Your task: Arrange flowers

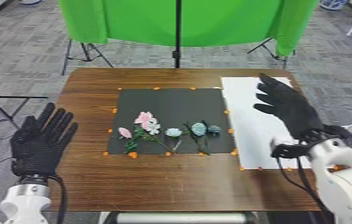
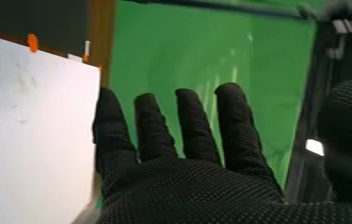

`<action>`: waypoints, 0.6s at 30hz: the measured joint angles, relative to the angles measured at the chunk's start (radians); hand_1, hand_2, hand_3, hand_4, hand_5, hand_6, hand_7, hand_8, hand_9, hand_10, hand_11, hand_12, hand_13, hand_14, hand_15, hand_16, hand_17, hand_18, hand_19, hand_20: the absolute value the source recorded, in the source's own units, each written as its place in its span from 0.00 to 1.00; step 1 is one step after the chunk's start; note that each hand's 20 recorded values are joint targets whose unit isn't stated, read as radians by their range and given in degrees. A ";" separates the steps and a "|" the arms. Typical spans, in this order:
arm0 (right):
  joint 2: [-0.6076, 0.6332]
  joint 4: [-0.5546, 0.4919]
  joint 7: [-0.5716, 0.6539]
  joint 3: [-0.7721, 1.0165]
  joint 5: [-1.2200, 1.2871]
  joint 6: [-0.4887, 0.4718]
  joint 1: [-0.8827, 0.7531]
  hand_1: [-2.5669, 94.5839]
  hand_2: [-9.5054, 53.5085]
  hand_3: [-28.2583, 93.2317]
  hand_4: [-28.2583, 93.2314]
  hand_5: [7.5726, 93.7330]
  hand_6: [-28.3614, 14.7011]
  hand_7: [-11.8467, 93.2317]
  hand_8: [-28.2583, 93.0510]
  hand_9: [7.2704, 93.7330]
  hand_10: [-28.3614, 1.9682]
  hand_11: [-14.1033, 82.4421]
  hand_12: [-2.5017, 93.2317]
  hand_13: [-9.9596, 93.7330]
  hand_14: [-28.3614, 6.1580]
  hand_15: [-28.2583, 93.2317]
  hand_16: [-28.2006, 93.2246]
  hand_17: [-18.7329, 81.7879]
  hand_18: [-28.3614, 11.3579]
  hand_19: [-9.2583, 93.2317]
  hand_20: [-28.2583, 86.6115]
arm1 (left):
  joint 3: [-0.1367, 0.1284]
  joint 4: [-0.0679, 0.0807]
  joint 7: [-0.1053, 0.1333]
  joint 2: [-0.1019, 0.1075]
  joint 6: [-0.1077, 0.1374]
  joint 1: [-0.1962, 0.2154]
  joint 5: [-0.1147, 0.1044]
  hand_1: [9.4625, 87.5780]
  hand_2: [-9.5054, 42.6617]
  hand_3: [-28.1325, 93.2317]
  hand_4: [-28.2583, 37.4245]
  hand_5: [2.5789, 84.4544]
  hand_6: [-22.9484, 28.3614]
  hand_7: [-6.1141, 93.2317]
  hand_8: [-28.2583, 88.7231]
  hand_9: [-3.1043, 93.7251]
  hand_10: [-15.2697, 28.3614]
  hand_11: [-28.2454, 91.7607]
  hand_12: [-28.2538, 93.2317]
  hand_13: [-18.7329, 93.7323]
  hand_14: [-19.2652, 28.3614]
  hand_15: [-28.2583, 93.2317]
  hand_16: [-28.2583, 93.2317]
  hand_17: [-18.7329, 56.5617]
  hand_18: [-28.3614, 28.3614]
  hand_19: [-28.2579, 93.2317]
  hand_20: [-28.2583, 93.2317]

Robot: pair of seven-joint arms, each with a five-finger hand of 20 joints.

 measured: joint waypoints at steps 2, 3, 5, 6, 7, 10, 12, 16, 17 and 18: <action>0.000 -0.014 -0.020 0.038 0.069 -0.007 -0.059 0.14 0.28 0.84 0.00 0.28 0.70 0.17 0.16 0.27 0.62 0.16 0.12 0.31 0.47 0.24 0.38 0.28 0.32 0.32 0.37 | -0.003 0.000 0.005 0.000 -0.004 0.001 0.007 0.22 0.39 0.87 0.00 0.46 0.59 0.13 0.18 0.39 0.63 0.34 0.31 0.40 0.62 0.38 0.20 0.21 0.71 0.40 0.34; 0.000 -0.023 -0.026 0.047 0.091 -0.002 -0.085 0.14 0.28 0.84 0.00 0.29 0.70 0.17 0.16 0.27 0.62 0.16 0.12 0.31 0.48 0.25 0.38 0.28 0.32 0.32 0.37 | -0.005 0.000 0.006 0.000 -0.007 0.001 0.010 0.22 0.39 0.87 0.00 0.46 0.59 0.12 0.18 0.39 0.63 0.34 0.31 0.40 0.62 0.38 0.20 0.21 0.70 0.39 0.34; 0.000 -0.042 -0.034 0.052 0.109 0.033 -0.126 0.15 0.29 0.85 0.00 0.30 0.70 0.18 0.16 0.28 0.62 0.16 0.12 0.32 0.47 0.25 0.37 0.28 0.33 0.31 0.37 | -0.007 -0.001 0.007 -0.001 -0.011 0.003 0.018 0.22 0.39 0.87 0.00 0.46 0.59 0.12 0.18 0.39 0.63 0.34 0.31 0.40 0.62 0.37 0.20 0.21 0.70 0.39 0.34; 0.000 -0.050 -0.039 0.052 0.111 0.058 -0.142 0.15 0.29 0.85 0.00 0.30 0.70 0.18 0.16 0.28 0.62 0.16 0.12 0.32 0.47 0.25 0.37 0.28 0.33 0.31 0.38 | -0.008 -0.001 0.007 -0.001 -0.013 0.003 0.022 0.22 0.39 0.87 0.00 0.46 0.58 0.12 0.18 0.39 0.63 0.34 0.31 0.39 0.62 0.37 0.20 0.21 0.70 0.39 0.34; 0.000 -0.058 -0.042 0.052 0.112 0.084 -0.155 0.15 0.29 0.85 0.00 0.30 0.69 0.18 0.16 0.28 0.61 0.16 0.12 0.32 0.47 0.25 0.37 0.28 0.33 0.31 0.38 | -0.009 -0.001 0.007 -0.002 -0.014 0.004 0.026 0.22 0.39 0.87 0.00 0.46 0.59 0.12 0.18 0.39 0.63 0.34 0.31 0.39 0.62 0.37 0.20 0.21 0.70 0.39 0.34; -0.004 -0.069 -0.050 0.057 0.113 0.131 -0.176 0.15 0.30 0.85 0.00 0.31 0.69 0.18 0.16 0.29 0.60 0.17 0.12 0.33 0.46 0.25 0.37 0.28 0.32 0.32 0.38 | -0.011 -0.001 0.007 -0.003 -0.017 0.004 0.032 0.22 0.39 0.87 0.00 0.46 0.59 0.12 0.18 0.39 0.63 0.33 0.31 0.39 0.62 0.37 0.20 0.21 0.70 0.39 0.34; -0.009 -0.074 -0.052 0.065 0.115 0.132 -0.180 0.15 0.30 0.85 0.00 0.32 0.68 0.18 0.15 0.29 0.60 0.17 0.12 0.33 0.46 0.26 0.37 0.28 0.31 0.32 0.38 | -0.011 -0.001 0.007 -0.003 -0.017 0.004 0.034 0.22 0.39 0.87 0.00 0.46 0.59 0.12 0.18 0.38 0.63 0.33 0.31 0.39 0.62 0.37 0.21 0.21 0.70 0.39 0.34; -0.016 -0.084 -0.058 0.075 0.129 0.131 -0.181 0.15 0.30 0.85 0.00 0.32 0.68 0.18 0.15 0.30 0.60 0.17 0.11 0.33 0.45 0.26 0.37 0.28 0.31 0.32 0.38 | -0.014 -0.002 0.006 -0.003 -0.020 0.004 0.036 0.21 0.39 0.87 0.00 0.46 0.58 0.12 0.18 0.38 0.63 0.33 0.31 0.39 0.62 0.37 0.21 0.21 0.70 0.39 0.34; -0.017 -0.085 -0.060 0.075 0.133 0.130 -0.181 0.15 0.30 0.85 0.00 0.32 0.68 0.18 0.15 0.30 0.60 0.17 0.11 0.33 0.45 0.26 0.37 0.28 0.31 0.33 0.39 | -0.016 -0.002 0.006 -0.003 -0.020 0.004 0.036 0.21 0.39 0.87 0.00 0.46 0.58 0.12 0.18 0.38 0.63 0.33 0.31 0.39 0.62 0.37 0.21 0.21 0.70 0.39 0.34; -0.018 -0.086 -0.062 0.076 0.136 0.130 -0.181 0.15 0.30 0.85 0.00 0.33 0.68 0.18 0.15 0.30 0.60 0.17 0.11 0.33 0.44 0.26 0.37 0.28 0.31 0.33 0.39 | -0.017 -0.003 0.006 -0.002 -0.020 0.003 0.036 0.21 0.39 0.87 0.00 0.46 0.58 0.12 0.18 0.38 0.63 0.33 0.31 0.39 0.62 0.37 0.21 0.21 0.70 0.38 0.34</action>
